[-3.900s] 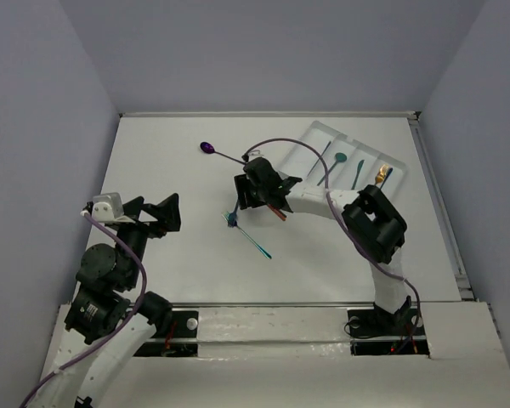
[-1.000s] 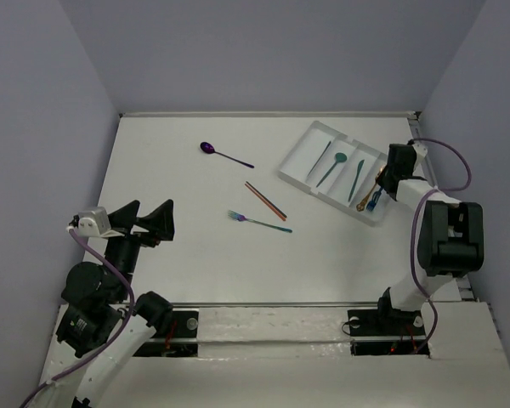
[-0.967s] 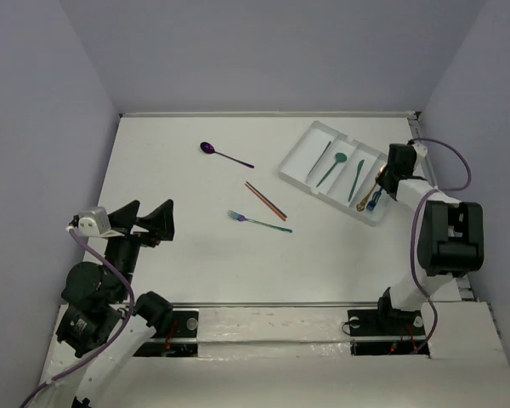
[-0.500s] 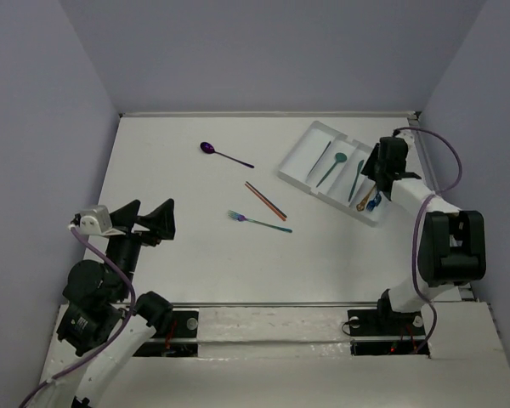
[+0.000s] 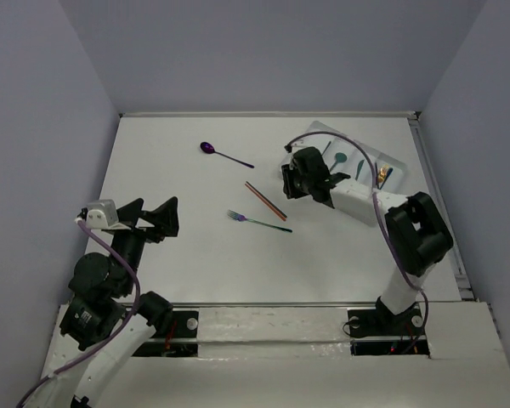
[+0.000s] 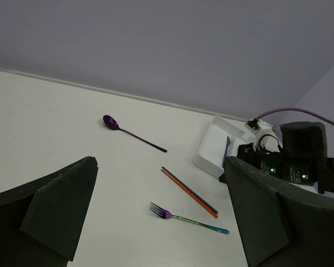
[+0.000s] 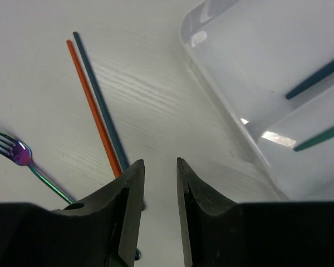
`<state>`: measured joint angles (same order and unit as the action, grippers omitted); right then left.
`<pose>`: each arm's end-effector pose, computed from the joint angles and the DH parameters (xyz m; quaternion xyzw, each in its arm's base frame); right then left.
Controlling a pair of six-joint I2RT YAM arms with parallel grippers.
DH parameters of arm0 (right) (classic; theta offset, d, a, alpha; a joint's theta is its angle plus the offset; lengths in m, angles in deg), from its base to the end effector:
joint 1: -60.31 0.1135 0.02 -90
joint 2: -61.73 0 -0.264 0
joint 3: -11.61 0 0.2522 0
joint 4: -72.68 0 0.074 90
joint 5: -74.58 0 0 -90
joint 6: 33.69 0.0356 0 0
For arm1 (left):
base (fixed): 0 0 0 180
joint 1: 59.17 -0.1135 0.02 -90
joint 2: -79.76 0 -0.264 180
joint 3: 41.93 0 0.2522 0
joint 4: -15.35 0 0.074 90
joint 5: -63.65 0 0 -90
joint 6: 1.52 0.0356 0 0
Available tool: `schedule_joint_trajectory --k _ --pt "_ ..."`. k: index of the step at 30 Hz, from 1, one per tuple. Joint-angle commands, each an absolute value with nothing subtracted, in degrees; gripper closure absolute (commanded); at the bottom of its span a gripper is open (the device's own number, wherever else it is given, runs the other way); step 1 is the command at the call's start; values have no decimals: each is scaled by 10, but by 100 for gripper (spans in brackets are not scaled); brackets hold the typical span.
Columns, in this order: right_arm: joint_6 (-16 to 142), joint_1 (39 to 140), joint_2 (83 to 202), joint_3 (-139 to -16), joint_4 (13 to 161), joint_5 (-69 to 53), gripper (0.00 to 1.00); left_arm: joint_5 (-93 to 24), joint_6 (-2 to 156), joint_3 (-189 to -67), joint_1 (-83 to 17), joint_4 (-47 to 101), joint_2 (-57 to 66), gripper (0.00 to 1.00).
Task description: Sort the eating utensils into containers
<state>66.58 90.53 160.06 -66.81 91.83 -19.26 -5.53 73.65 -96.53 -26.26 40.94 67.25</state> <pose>0.3299 0.1894 0.2198 -0.1421 0.8912 0.1203 0.4137 0.0508 -0.0178 0.3702 -0.0505 0.6039 -0.2200 0.7644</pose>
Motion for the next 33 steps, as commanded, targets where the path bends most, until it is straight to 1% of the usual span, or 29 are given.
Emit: schedule_joint_trajectory --k 1,7,11,17,18,33 --pt "618 932 1656 -724 973 -190 66 -53 744 -962 -269 383 661 1" --pt "598 959 1712 -776 1007 -169 67 -60 745 -962 -274 382 653 1" --pt "598 959 1728 -780 1009 -161 67 -60 745 -962 -280 382 653 1" --pt "602 970 1739 -779 1009 -159 68 -62 745 -962 -280 381 653 1" --pt "602 970 1739 -778 1009 -141 68 -63 746 -962 -280 381 652 1" --pt "611 975 1744 -769 1002 -152 69 -64 745 -961 -280 381 656 1"
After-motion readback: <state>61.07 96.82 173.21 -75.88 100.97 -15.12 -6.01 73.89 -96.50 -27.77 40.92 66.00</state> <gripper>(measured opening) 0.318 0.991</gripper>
